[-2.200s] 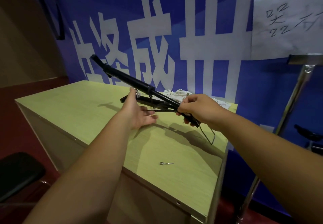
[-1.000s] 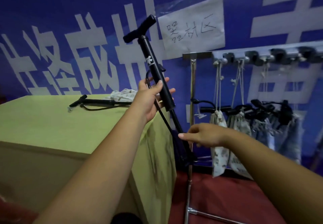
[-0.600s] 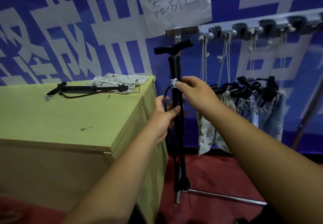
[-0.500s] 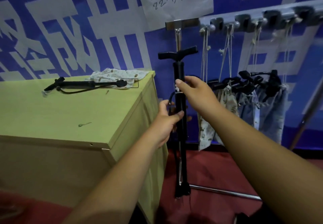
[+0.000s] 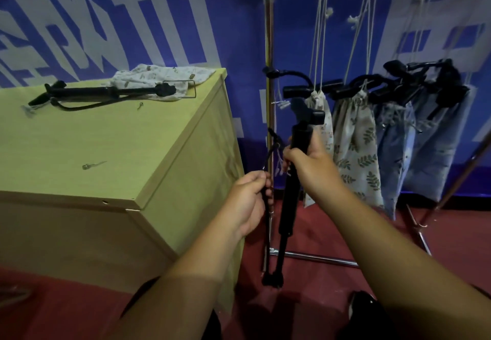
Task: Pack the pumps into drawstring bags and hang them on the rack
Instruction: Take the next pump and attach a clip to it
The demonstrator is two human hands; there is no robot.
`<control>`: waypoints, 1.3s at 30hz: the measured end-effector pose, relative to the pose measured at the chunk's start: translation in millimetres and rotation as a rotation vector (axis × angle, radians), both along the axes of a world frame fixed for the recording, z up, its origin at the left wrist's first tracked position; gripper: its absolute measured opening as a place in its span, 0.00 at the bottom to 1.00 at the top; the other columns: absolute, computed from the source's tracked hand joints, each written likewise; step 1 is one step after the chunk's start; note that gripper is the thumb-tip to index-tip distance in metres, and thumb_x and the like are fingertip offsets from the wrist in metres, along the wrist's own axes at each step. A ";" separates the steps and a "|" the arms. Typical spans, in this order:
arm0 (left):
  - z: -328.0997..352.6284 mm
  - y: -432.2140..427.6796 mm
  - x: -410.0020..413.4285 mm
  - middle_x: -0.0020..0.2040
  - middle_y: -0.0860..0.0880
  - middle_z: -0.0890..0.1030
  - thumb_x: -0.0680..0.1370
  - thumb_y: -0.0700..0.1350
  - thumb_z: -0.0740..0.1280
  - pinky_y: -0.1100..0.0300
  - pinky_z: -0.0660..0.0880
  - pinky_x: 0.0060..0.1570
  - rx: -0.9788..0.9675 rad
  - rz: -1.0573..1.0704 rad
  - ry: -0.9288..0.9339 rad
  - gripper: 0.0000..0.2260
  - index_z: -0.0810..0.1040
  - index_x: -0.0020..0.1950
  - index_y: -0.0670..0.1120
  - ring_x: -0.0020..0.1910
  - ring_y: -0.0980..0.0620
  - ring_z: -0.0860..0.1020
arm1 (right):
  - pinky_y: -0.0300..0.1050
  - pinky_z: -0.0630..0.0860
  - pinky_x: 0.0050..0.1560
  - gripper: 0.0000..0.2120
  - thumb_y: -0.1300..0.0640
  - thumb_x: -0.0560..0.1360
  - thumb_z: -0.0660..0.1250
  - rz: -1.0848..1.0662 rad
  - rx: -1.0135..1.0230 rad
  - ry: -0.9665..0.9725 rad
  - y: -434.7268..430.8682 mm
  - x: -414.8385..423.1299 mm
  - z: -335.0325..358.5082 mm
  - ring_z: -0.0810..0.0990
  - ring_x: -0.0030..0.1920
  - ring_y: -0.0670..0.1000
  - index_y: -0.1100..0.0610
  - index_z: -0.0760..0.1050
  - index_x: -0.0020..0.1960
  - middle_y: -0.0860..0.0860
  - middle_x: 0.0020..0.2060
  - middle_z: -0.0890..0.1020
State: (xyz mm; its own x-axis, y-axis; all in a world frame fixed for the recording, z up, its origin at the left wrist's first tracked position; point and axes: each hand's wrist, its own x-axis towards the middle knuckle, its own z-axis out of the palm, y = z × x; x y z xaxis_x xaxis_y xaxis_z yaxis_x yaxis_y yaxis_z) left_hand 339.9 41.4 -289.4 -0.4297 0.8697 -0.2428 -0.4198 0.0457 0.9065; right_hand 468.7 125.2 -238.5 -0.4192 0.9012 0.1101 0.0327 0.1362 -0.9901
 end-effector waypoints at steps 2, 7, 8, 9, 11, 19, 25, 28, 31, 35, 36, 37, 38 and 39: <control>-12.2 -2.4 0.6 0.38 0.52 0.73 0.88 0.40 0.59 0.61 0.66 0.34 0.001 -0.003 -0.034 0.09 0.76 0.51 0.46 0.32 0.56 0.68 | 0.48 0.79 0.45 0.12 0.59 0.79 0.69 0.011 0.008 -0.064 -2.9 0.8 -19.7 0.82 0.37 0.46 0.42 0.75 0.56 0.43 0.36 0.84; -19.8 5.4 5.4 0.38 0.52 0.74 0.88 0.40 0.59 0.61 0.64 0.33 0.048 -0.002 -0.057 0.09 0.76 0.51 0.46 0.32 0.57 0.68 | 0.34 0.76 0.36 0.11 0.60 0.81 0.68 0.057 -0.038 -0.174 -4.2 0.3 -44.4 0.81 0.36 0.43 0.49 0.74 0.61 0.52 0.41 0.85; -19.0 8.1 3.0 0.38 0.52 0.74 0.88 0.40 0.59 0.61 0.64 0.33 0.053 0.012 -0.058 0.09 0.76 0.51 0.45 0.32 0.56 0.68 | 0.34 0.76 0.37 0.11 0.59 0.80 0.68 0.057 -0.041 -0.190 -3.2 -0.7 -46.2 0.82 0.38 0.44 0.49 0.74 0.61 0.54 0.44 0.86; -18.6 10.2 -0.4 0.38 0.51 0.75 0.87 0.39 0.59 0.60 0.65 0.33 0.058 0.029 -0.063 0.08 0.76 0.52 0.45 0.32 0.56 0.68 | 0.34 0.76 0.37 0.11 0.59 0.80 0.68 0.056 -0.042 -0.201 -2.8 -1.9 -48.5 0.81 0.37 0.43 0.48 0.74 0.60 0.55 0.47 0.87; -17.9 12.9 -8.1 0.39 0.51 0.75 0.87 0.39 0.59 0.60 0.65 0.33 0.066 0.059 -0.090 0.08 0.76 0.52 0.44 0.32 0.56 0.69 | 0.32 0.74 0.36 0.12 0.59 0.80 0.69 0.055 -0.047 -0.212 -2.8 -4.0 -55.5 0.80 0.35 0.41 0.47 0.75 0.61 0.55 0.48 0.87; -11.4 13.9 -34.2 0.38 0.51 0.77 0.87 0.39 0.60 0.60 0.66 0.34 0.127 0.146 -0.140 0.08 0.78 0.52 0.44 0.33 0.55 0.71 | 0.41 0.76 0.41 0.13 0.60 0.78 0.69 0.139 -0.121 -0.225 -9.1 -14.3 -79.0 0.80 0.34 0.43 0.43 0.76 0.57 0.43 0.33 0.82; -9.8 12.7 -43.0 0.39 0.51 0.78 0.87 0.40 0.60 0.60 0.68 0.35 0.126 0.187 -0.176 0.08 0.78 0.54 0.45 0.33 0.56 0.71 | 0.53 0.78 0.47 0.10 0.61 0.73 0.67 0.189 -0.250 -0.226 -19.1 -22.1 -89.8 0.82 0.36 0.52 0.47 0.78 0.49 0.53 0.34 0.83; -9.1 12.6 -43.4 0.41 0.51 0.79 0.87 0.39 0.60 0.61 0.70 0.35 0.115 0.203 -0.171 0.08 0.79 0.54 0.45 0.33 0.56 0.72 | 0.53 0.78 0.44 0.13 0.61 0.63 0.65 0.196 -0.354 -0.133 -17.6 -23.5 -91.4 0.81 0.34 0.55 0.57 0.75 0.48 0.56 0.31 0.79; -6.7 13.7 -47.3 0.42 0.51 0.78 0.87 0.40 0.61 0.61 0.75 0.37 0.130 0.228 -0.182 0.07 0.79 0.55 0.45 0.34 0.56 0.74 | 0.45 0.79 0.36 0.15 0.61 0.68 0.70 0.215 -0.450 -0.014 -11.9 -22.9 -89.7 0.80 0.32 0.54 0.59 0.74 0.53 0.59 0.36 0.77; -4.5 13.9 -52.0 0.41 0.49 0.79 0.86 0.41 0.64 0.56 0.83 0.48 0.163 0.203 -0.245 0.06 0.81 0.58 0.43 0.38 0.54 0.78 | 0.50 0.82 0.42 0.26 0.43 0.77 0.75 0.288 -0.354 -0.022 -2.7 -18.8 -85.8 0.84 0.39 0.53 0.58 0.69 0.63 0.60 0.44 0.80; -3.8 13.8 -51.3 0.42 0.48 0.80 0.86 0.41 0.65 0.55 0.84 0.50 0.168 0.187 -0.260 0.06 0.81 0.58 0.43 0.39 0.54 0.79 | 0.49 0.83 0.41 0.25 0.44 0.79 0.76 0.311 -0.328 -0.017 -2.3 -18.5 -83.9 0.85 0.40 0.53 0.59 0.68 0.63 0.61 0.45 0.81; -2.6 13.6 -50.2 0.44 0.47 0.80 0.86 0.41 0.65 0.54 0.84 0.50 0.173 0.172 -0.270 0.06 0.81 0.58 0.43 0.40 0.53 0.81 | 0.49 0.83 0.42 0.23 0.46 0.81 0.75 0.324 -0.319 0.009 -3.1 -19.1 -82.0 0.85 0.42 0.53 0.60 0.69 0.62 0.61 0.46 0.82; -1.8 13.8 -49.6 0.46 0.46 0.82 0.86 0.42 0.65 0.54 0.84 0.50 0.176 0.161 -0.274 0.06 0.81 0.58 0.44 0.40 0.52 0.82 | 0.48 0.83 0.42 0.21 0.48 0.81 0.74 0.328 -0.327 0.056 -4.7 -19.1 -79.9 0.86 0.44 0.54 0.60 0.70 0.61 0.61 0.47 0.83; -1.5 14.6 -49.4 0.47 0.45 0.83 0.86 0.43 0.65 0.55 0.84 0.49 0.179 0.158 -0.276 0.05 0.81 0.57 0.45 0.41 0.51 0.84 | 0.49 0.83 0.43 0.19 0.48 0.80 0.73 0.324 -0.342 0.113 -5.1 -19.8 -79.2 0.86 0.46 0.55 0.60 0.71 0.61 0.60 0.48 0.84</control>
